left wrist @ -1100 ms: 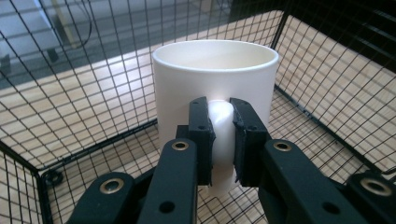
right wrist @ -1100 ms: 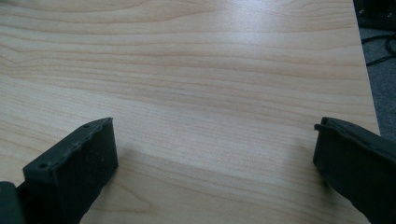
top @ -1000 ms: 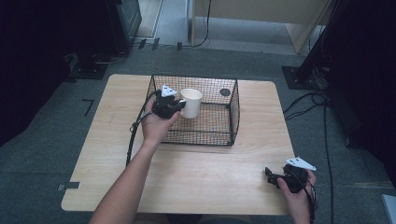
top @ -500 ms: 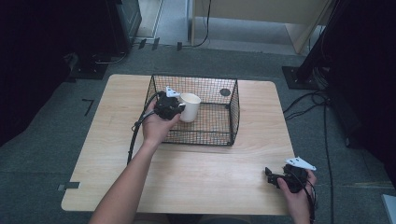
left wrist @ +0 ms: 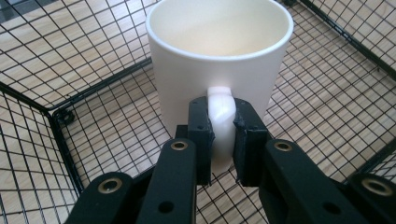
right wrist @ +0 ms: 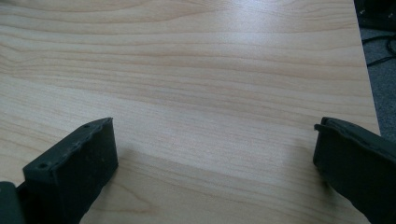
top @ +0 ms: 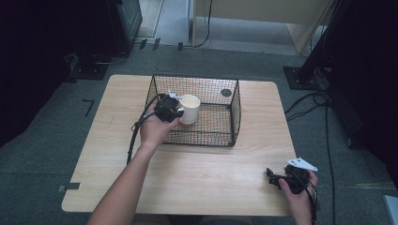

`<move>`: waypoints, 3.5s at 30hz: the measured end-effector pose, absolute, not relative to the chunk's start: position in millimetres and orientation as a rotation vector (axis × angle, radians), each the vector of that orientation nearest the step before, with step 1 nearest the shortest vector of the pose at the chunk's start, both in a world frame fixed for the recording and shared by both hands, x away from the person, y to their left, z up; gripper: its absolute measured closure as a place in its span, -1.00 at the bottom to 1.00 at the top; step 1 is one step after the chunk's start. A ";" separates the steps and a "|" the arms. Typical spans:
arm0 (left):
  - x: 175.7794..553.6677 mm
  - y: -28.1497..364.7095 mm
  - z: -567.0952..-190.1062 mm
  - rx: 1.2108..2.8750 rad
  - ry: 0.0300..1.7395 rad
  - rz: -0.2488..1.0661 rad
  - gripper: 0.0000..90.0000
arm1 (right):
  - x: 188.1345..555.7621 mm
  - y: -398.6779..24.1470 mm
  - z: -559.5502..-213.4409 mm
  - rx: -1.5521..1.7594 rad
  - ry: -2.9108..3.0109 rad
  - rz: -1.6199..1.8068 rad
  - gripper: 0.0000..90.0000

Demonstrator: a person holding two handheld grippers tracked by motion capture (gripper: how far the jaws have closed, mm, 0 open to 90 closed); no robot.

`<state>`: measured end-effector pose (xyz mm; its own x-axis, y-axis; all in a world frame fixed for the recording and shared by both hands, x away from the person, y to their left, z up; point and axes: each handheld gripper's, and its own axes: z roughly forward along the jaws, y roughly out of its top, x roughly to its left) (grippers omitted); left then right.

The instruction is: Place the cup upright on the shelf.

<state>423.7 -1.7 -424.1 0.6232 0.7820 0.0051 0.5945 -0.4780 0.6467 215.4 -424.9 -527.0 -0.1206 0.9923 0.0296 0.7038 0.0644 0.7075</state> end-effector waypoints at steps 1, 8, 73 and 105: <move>422.9 -1.7 -424.3 2.236 1.071 0.394 0.79 | 215.4 -425.0 -527.0 1.684 1.878 0.808 -1.00; 418.7 2.1 -426.3 2.199 1.101 0.376 0.65 | 215.4 -424.9 -527.0 1.685 1.878 0.808 -1.00; 278.4 103.8 -406.0 1.774 1.031 0.415 -0.98 | 215.4 -425.2 -527.0 1.680 1.880 0.806 -1.00; 240.3 209.4 -510.3 1.825 1.519 0.596 -0.98 | 215.4 -425.0 -527.0 1.682 1.879 0.806 -1.00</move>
<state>240.3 209.4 -510.3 0.2139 0.9739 -0.0756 0.6627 -0.0878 0.7438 215.4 -425.0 -527.0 -0.1216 0.9922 0.0270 0.7036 0.0670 0.7074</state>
